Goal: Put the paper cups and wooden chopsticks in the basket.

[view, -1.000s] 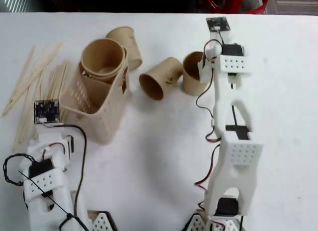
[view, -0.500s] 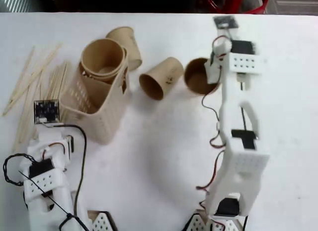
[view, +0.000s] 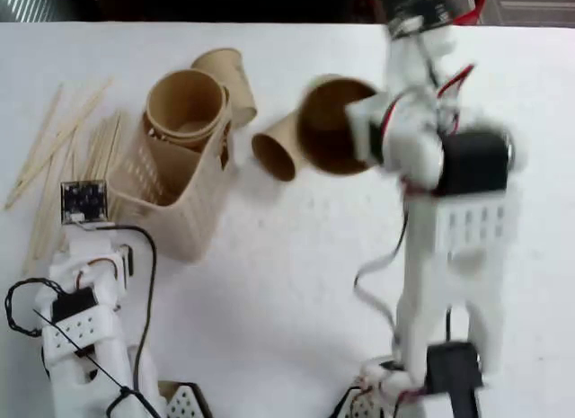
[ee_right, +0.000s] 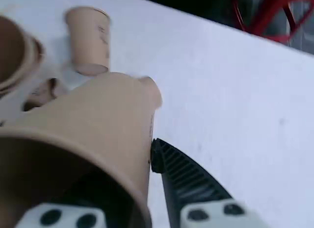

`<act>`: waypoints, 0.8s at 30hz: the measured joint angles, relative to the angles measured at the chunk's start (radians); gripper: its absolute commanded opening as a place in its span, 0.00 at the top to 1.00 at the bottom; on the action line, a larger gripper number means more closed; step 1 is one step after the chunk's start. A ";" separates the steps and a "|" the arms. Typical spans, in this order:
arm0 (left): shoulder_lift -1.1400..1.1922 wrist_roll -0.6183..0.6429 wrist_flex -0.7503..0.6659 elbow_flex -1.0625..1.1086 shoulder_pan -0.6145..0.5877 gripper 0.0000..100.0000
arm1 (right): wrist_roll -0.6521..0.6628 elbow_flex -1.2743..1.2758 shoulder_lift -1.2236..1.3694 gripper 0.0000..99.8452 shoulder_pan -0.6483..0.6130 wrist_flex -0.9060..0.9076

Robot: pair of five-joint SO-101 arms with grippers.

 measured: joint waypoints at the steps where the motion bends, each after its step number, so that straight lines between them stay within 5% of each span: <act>1: 0.000 0.000 0.000 0.000 0.000 0.81 | 0.000 0.000 -0.028 0.98 -0.046 -0.002; 8: 0.000 0.000 0.000 0.000 0.000 0.81 | 0.000 0.000 -0.040 0.98 -0.310 -0.117; 24: 0.000 0.000 0.000 0.000 0.000 0.81 | 0.000 0.002 0.325 0.98 -0.336 -0.454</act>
